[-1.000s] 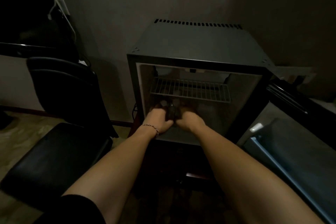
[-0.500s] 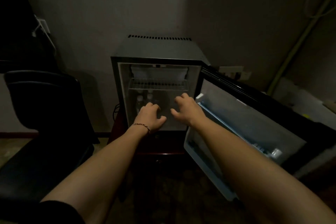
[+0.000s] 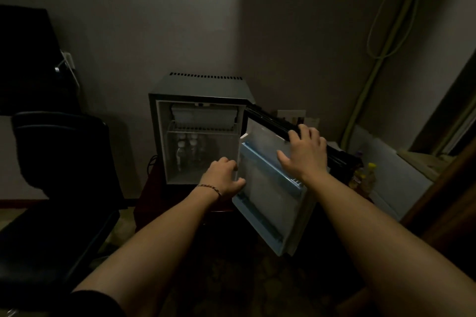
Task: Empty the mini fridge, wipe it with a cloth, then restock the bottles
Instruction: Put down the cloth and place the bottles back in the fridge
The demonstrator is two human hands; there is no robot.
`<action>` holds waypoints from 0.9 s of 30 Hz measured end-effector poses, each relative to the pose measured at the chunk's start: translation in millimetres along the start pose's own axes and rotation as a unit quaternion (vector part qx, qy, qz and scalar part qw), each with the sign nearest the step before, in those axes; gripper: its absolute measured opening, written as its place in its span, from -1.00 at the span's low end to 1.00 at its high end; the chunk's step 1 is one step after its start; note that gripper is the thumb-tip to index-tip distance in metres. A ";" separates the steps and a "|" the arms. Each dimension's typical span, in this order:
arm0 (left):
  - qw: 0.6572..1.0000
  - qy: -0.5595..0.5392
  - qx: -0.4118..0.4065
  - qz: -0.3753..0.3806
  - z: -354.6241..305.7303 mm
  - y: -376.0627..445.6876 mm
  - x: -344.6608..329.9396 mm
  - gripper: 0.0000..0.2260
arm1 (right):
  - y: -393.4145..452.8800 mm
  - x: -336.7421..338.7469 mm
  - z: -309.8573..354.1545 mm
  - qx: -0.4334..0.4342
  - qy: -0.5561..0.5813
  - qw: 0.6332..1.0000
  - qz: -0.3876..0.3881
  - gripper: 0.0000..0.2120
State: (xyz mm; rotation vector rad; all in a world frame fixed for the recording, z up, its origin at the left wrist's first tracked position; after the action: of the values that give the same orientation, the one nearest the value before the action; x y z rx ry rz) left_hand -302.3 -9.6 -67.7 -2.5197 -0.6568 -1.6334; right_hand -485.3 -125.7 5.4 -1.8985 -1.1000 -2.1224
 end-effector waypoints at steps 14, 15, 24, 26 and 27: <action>0.996 0.039 0.080 -0.011 -14.6 -36.5 -24.0 -0.65 | -28.6 -5.6 -49.9 -0.021 -0.052 0.996 0.065 -0.20; 0.995 0.041 0.088 -0.013 -12.1 -37.1 -22.5 -0.65 | -29.3 -3.5 -47.1 -0.011 -0.058 0.996 0.065 -0.21; 0.988 0.068 0.137 -0.039 25.0 -43.5 7.4 -0.62 | -39.0 21.2 24.6 0.055 0.024 0.998 0.013 -0.48; 0.986 0.069 0.145 -0.045 35.4 -47.8 14.7 -0.62 | -39.8 20.6 47.5 0.073 0.033 0.997 0.008 -0.48; 0.985 0.070 0.152 -0.049 41.1 -50.9 19.1 -0.63 | -39.7 20.5 59.7 0.086 0.038 0.996 0.008 -0.48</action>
State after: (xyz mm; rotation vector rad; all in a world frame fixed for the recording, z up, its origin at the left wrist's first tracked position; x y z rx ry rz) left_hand -280.1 54.1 -77.4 -2.1695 -0.9468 -1.5815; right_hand -460.5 -55.3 4.2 -1.7291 -1.2056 -2.0020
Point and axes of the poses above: each hand's wrist, its own y-axis towards the middle knuckle, its own x-axis out of the back of the hand, z = x × y, the point moved 2 cm from there along y, towards the middle knuckle, and after that the axes turned 2 degrees about -z, right-handed, at the moved point
